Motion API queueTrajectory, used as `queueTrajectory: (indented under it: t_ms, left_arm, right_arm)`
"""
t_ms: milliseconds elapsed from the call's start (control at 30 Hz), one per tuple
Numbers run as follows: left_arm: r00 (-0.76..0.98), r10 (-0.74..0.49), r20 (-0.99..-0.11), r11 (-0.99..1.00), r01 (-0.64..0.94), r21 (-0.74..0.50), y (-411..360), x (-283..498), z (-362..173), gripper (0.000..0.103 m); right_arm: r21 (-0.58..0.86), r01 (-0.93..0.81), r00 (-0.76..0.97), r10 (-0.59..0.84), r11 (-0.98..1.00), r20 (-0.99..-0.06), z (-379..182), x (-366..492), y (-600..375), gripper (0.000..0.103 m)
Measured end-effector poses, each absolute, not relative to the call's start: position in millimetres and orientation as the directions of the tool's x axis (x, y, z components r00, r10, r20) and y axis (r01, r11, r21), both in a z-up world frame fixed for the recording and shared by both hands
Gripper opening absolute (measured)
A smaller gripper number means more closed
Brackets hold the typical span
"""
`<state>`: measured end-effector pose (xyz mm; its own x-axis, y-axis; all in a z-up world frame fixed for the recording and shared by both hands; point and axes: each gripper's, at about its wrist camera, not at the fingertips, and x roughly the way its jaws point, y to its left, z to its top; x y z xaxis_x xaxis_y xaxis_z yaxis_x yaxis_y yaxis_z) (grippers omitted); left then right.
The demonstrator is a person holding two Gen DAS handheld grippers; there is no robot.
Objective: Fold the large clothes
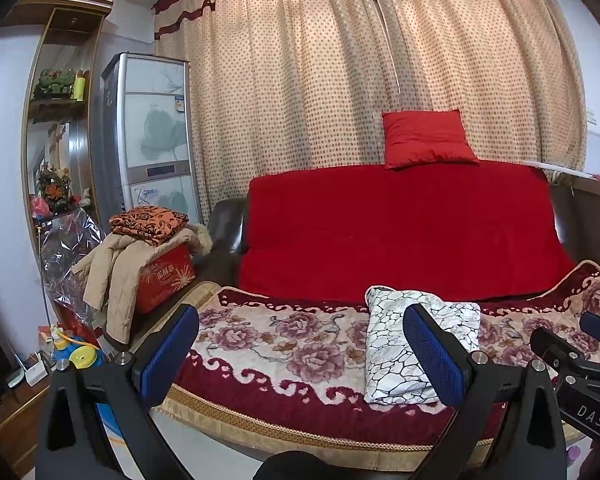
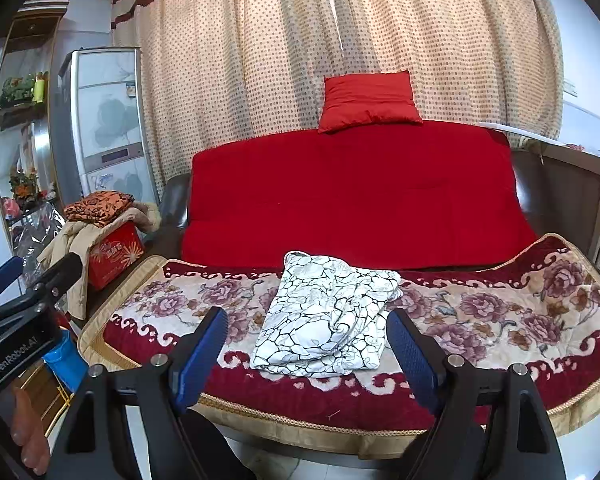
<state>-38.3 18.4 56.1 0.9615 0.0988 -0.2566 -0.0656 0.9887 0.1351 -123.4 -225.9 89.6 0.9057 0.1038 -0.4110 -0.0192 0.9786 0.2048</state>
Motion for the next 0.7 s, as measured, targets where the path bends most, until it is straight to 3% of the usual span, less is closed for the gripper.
queueTrajectory:
  t_ms: [700]
  left_arm:
    - [0.959, 0.079, -0.272, 0.99, -0.042, 0.138, 14.8, -35.8, 52.1, 0.102]
  right_arm:
    - [0.174, 0.008, 0.906, 0.067, 0.985, -0.418, 88.3, -118.9, -220.6, 0.084]
